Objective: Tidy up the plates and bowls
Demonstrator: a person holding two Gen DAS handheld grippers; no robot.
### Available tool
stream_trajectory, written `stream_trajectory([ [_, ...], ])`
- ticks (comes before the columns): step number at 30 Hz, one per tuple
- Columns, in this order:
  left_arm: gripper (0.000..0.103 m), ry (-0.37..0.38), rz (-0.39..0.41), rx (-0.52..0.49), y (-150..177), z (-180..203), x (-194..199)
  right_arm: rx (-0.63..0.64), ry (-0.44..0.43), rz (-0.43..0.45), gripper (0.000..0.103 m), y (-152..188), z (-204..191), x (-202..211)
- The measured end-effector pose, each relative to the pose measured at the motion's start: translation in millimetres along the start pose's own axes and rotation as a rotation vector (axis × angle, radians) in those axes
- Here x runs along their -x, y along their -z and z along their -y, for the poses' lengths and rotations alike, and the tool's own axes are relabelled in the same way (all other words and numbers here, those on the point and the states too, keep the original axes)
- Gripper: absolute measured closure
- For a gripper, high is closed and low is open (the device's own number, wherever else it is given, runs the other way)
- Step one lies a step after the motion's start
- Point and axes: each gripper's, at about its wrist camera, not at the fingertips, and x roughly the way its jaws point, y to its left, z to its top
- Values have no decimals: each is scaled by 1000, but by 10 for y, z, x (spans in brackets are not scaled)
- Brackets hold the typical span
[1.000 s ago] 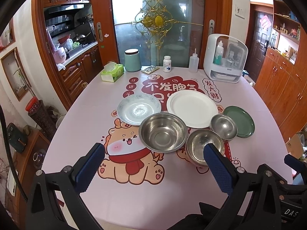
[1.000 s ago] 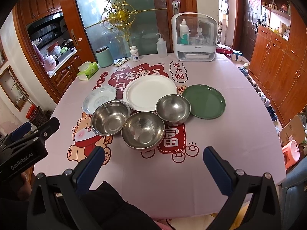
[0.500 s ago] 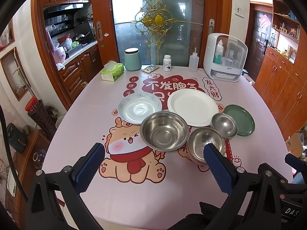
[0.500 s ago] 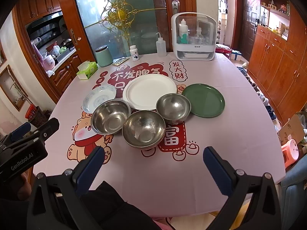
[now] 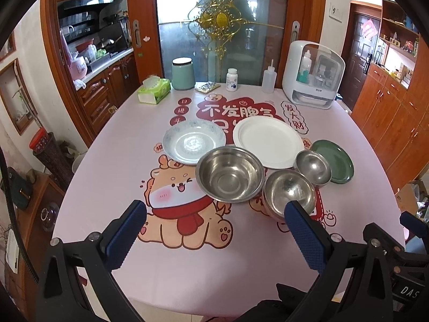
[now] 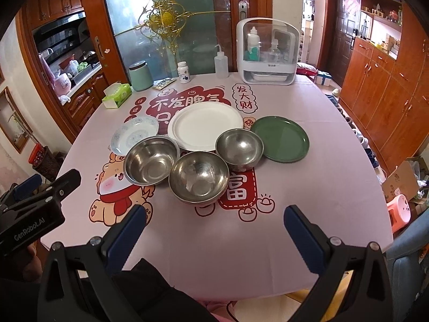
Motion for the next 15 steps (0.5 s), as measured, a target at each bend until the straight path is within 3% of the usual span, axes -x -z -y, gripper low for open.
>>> stream_trajectory([
  [15, 1, 63, -43, 3, -56, -259, -100, -65, 78, -9, 0, 26, -118, 56],
])
